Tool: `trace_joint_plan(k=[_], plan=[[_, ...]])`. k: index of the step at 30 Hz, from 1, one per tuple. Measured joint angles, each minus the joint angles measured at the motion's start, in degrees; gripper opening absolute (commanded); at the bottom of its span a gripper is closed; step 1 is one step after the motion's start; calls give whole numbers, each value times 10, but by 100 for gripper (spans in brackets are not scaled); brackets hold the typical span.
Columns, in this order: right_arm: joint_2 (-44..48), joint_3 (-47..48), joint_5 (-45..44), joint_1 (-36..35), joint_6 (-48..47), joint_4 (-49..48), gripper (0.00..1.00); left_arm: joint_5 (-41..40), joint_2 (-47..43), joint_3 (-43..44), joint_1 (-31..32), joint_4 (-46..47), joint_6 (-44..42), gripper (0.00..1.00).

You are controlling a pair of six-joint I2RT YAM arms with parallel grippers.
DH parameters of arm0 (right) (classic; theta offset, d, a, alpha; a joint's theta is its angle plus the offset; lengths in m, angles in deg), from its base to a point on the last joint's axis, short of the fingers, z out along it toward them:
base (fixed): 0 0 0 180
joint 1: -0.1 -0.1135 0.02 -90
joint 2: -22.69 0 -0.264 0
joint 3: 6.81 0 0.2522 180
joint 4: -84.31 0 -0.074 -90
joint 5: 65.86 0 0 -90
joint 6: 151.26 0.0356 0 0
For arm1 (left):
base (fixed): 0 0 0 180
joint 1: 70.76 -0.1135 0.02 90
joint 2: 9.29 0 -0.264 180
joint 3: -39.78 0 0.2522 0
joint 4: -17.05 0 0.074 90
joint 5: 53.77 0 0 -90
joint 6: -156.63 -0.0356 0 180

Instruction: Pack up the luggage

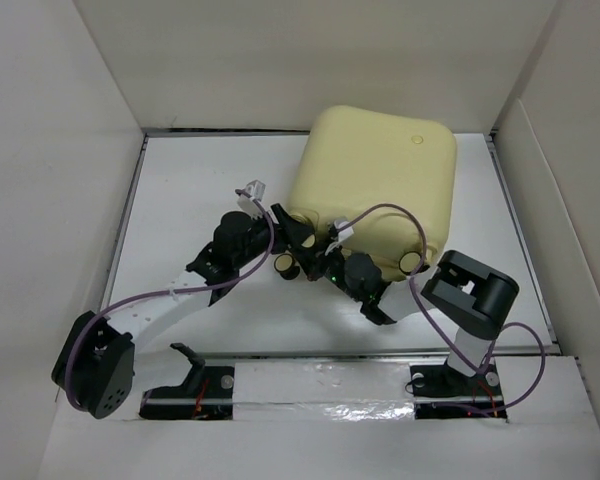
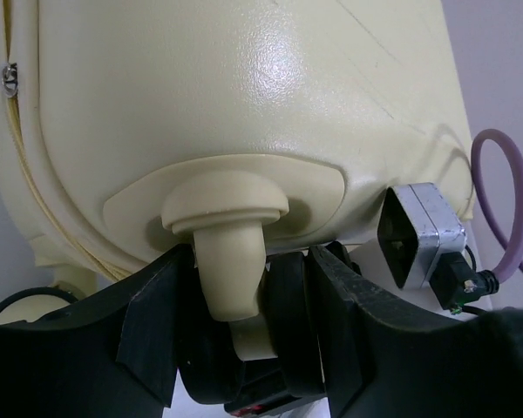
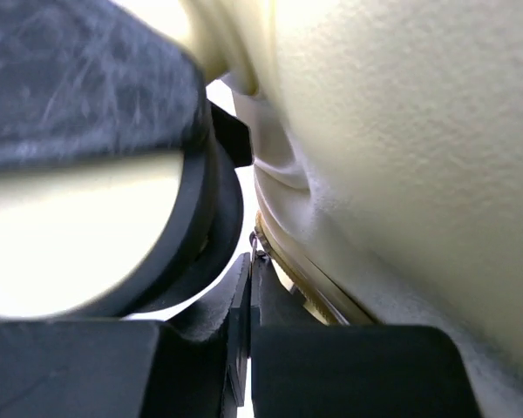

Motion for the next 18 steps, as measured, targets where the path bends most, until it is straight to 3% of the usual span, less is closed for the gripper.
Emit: trace_joint_plan(k=[4,7,8,10,14,18], plan=[[-15,-13,29,0,-7,-49,15,0,-17,-47,-1,63,38,0],[8,-43,67,9,4,-60,32,16,-17,-67,4,103,71,0],[21,-56,81,10,12,-61,41,18,-16,-69,9,108,80,0],[63,-79,109,12,33,-43,49,21,-12,-70,21,113,93,0],[191,-96,120,17,32,79,70,17,0,-70,49,136,122,0],[301,-90,96,23,4,241,81,22,27,-70,66,170,155,0]])
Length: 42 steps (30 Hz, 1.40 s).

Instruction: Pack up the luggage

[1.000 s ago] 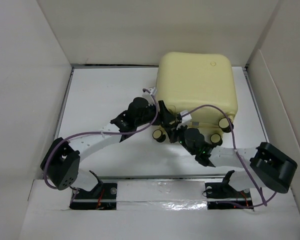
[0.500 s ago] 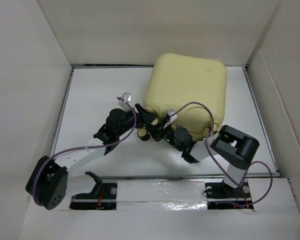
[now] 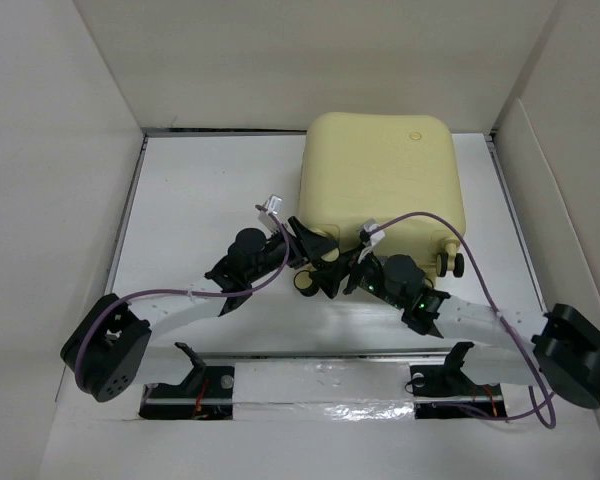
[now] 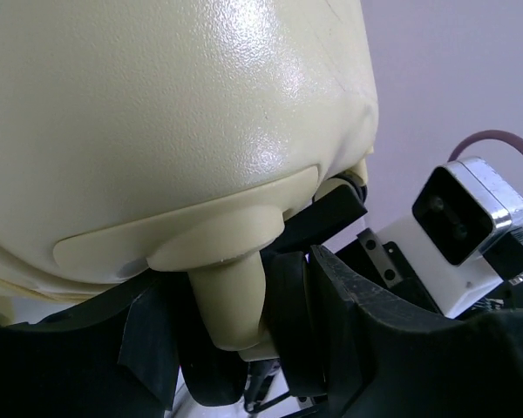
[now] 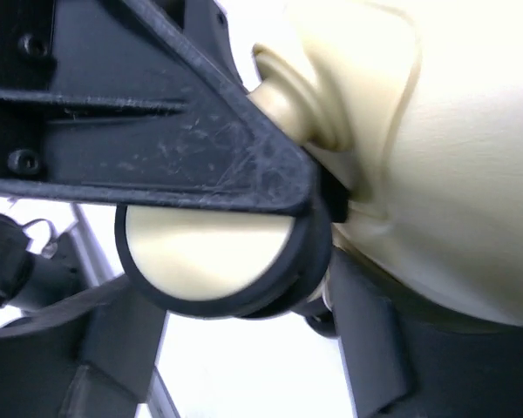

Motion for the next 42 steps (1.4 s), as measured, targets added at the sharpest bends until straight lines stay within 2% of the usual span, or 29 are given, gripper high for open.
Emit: trace_joint_plan(k=[6,9,13,19,26,27,29,32,36,37,39,40,41,42], plan=[[125,2,-46,0,-23,173,91,13,49,0,5,77,41,0],[161,2,-62,0,-32,208,91,21,74,0,5,119,60,0],[155,23,-68,0,-52,238,88,28,90,-1,5,147,74,0],[126,62,-72,0,-68,226,87,27,90,-2,5,147,73,1],[49,87,-80,0,-76,164,85,20,90,-9,-3,156,69,5],[40,87,-85,0,-76,150,80,17,90,-9,-6,157,70,5],[23,87,-102,0,-79,123,77,13,90,-9,-12,158,70,8],[6,74,-120,-1,-77,74,64,2,87,-13,-15,160,71,14],[-12,59,-146,-11,-76,19,28,-7,84,-19,-15,161,72,23],[-16,56,-150,-12,-75,9,23,-8,83,-20,-16,162,73,25],[-23,52,-154,-13,-74,-10,10,-10,81,-24,-18,163,73,41],[-26,51,-155,-14,-73,-17,8,-9,78,-26,-20,162,73,48],[-30,51,-156,-15,-72,-24,7,-7,74,-28,-24,159,71,59],[-33,51,-156,-16,-66,-28,4,-3,68,-30,-27,155,64,63]])
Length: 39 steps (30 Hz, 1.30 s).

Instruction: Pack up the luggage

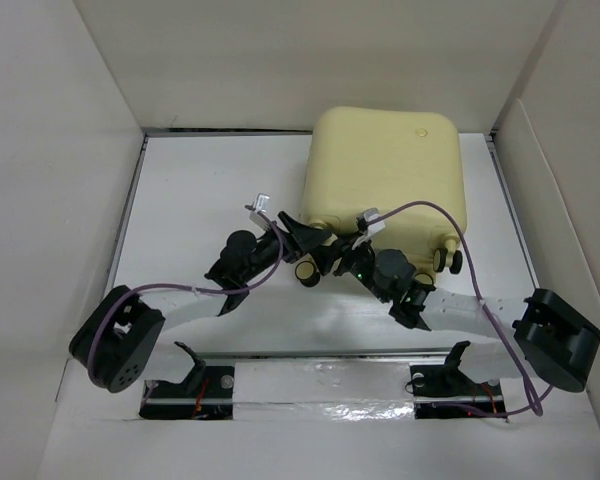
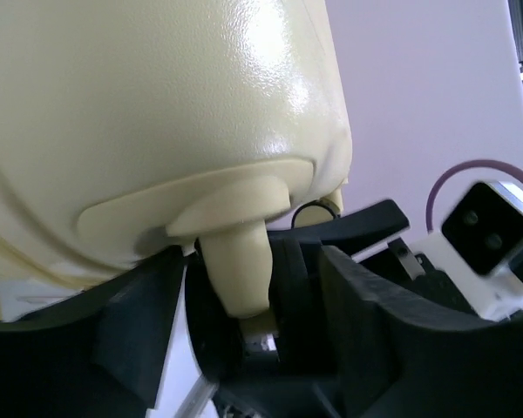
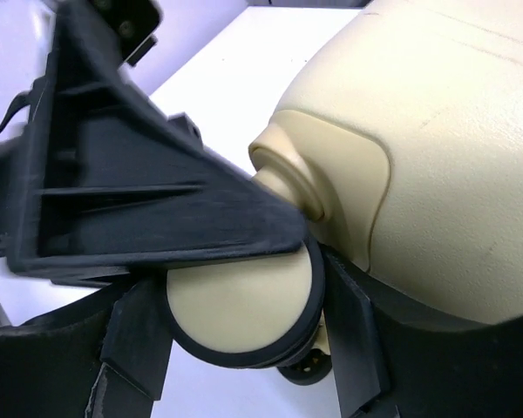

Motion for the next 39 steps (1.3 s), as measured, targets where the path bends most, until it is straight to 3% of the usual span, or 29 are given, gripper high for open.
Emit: trace_joint_plan(k=[5,7,8,9,10,12,15,17,20,21,24,29,39], plan=[[0,0,-9,3,27,-3,0,8,-112,-23,-38,-76,-57,69],[3,0,-7,5,30,1,0,-27,-172,-23,-47,-120,-90,64],[5,0,-6,5,31,4,0,-47,-200,-24,-49,-140,-104,57],[7,0,-5,5,31,7,0,-62,-224,-25,-51,-156,-115,35],[9,0,-4,5,31,10,0,-78,-247,-28,-51,-169,-127,26],[12,0,-1,7,31,16,0,-112,-266,-37,-42,-182,-150,11],[16,1,5,9,30,24,0,-148,-260,-56,-11,-197,-176,4],[17,2,9,11,30,29,0,-161,-229,-76,16,-193,-188,4],[20,9,15,12,28,47,0,-176,-179,-97,56,-193,-209,18],[21,12,16,13,28,56,0,-179,-163,-97,67,-192,-215,29],[23,24,22,14,24,85,0,-181,-117,-96,87,-167,-234,42],[27,59,35,19,15,151,0,-188,-66,-87,93,-113,-257,46],[26,90,91,32,10,208,0,-263,6,-59,123,-43,-294,43]])
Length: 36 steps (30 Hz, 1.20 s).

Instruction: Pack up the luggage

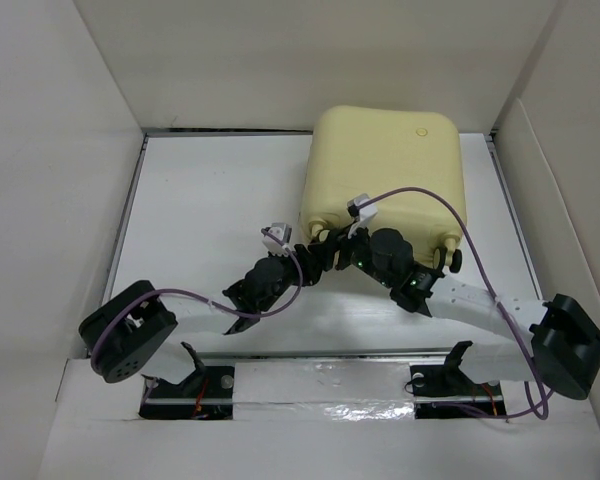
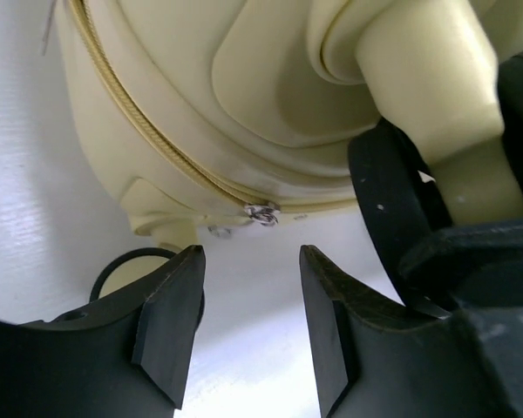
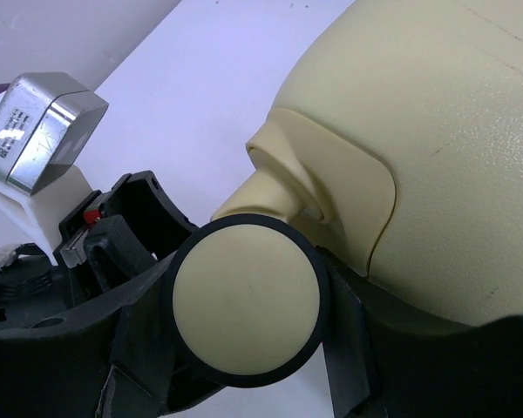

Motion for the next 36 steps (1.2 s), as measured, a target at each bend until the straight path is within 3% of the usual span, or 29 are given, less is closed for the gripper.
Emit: trace_joint_plan(k=[11,25,34,36], plan=[[-7,14,27,13,-3,16,0,-86,40,9,26,43,-33,42],[-18,14,40,22,-5,-5,0,-212,108,31,72,125,-37,25],[-21,14,39,22,-14,-24,0,-331,143,63,118,140,-52,25],[-21,14,38,22,-17,-26,0,-344,147,68,120,139,-56,31]])
